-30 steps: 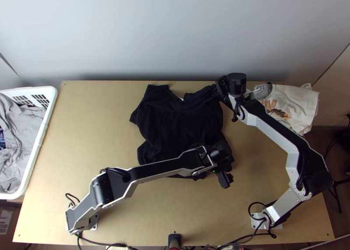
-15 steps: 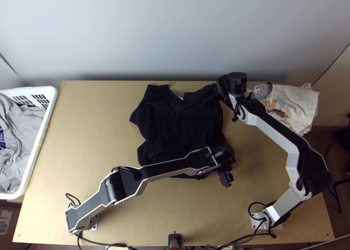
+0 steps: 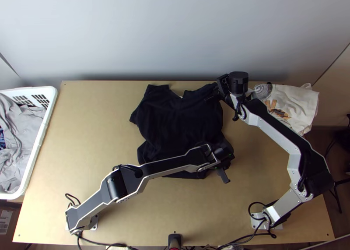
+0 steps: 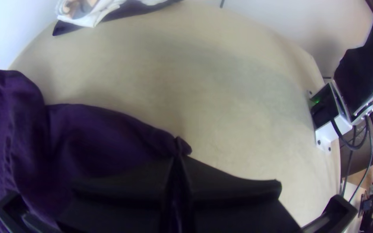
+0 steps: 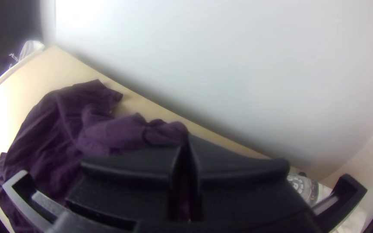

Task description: Fold the t-shirt

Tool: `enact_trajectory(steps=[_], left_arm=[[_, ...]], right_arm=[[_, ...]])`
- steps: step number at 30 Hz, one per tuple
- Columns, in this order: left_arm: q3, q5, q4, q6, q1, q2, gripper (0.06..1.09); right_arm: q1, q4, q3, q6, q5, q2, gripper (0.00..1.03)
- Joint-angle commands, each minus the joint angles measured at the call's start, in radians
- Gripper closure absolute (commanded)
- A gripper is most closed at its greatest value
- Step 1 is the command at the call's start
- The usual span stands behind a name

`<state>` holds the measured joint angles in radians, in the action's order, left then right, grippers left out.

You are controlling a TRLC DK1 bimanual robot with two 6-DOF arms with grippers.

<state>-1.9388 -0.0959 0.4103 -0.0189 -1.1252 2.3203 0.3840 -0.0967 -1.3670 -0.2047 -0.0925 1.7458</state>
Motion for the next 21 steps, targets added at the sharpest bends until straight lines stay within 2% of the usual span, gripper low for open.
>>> enact_trajectory(steps=[1, 3, 13, 21], left_arm=[[-0.005, 0.001, 0.042, 0.051, 0.025, -0.068, 1.05], [0.003, -0.001, 0.093, 0.088, 0.042, -0.153, 1.05], [0.103, -0.001, 0.140, 0.080, 0.113, -0.530, 1.05], [0.195, 0.004, 0.151, 0.022, 0.120, -0.742, 1.05]], right_arm=[[-0.002, -0.005, 0.005, -0.001, -0.001, -0.012, 1.00], [-0.016, -0.017, -0.007, 0.004, 0.000, -0.019, 1.00], [-0.054, -0.095, -0.050, 0.030, -0.003, -0.089, 1.00], [-0.051, -0.184, -0.136, 0.030, -0.036, -0.158, 1.00]])
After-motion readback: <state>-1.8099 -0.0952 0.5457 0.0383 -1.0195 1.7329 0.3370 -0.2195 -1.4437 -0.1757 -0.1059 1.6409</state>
